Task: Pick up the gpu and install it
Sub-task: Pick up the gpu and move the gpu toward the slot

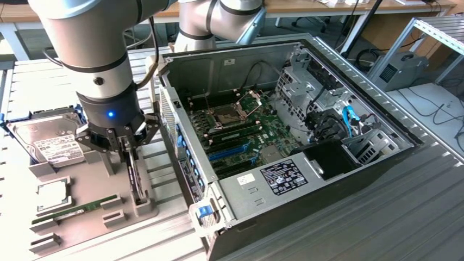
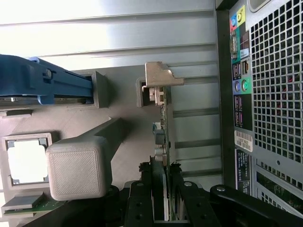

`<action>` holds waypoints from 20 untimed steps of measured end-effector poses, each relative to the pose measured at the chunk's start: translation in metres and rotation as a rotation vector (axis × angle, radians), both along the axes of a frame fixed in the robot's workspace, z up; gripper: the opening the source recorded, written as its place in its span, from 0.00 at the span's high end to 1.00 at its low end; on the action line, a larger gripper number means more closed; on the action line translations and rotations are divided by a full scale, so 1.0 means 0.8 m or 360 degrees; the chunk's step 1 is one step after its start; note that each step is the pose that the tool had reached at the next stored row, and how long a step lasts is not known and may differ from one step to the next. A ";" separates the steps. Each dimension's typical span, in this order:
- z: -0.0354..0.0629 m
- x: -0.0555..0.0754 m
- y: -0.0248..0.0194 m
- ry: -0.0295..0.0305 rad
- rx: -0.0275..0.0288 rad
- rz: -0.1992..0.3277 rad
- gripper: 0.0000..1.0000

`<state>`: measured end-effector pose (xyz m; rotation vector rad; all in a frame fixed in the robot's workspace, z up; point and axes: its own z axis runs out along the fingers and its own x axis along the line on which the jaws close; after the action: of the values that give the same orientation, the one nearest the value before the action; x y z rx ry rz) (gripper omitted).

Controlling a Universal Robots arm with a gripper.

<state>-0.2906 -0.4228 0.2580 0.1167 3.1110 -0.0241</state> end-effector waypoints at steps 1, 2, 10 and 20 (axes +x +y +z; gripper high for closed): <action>0.000 0.000 0.0000 0.00000 0.00000 0.0000 0.73; 0.000 0.000 0.0000 0.00000 0.00000 0.0000 0.73; 0.003 0.000 0.0000 -0.00001 0.00000 0.0000 0.73; 0.006 0.000 0.0000 -0.00001 0.00000 0.0000 0.73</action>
<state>-0.2906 -0.4228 0.2630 0.1167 3.1109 -0.0241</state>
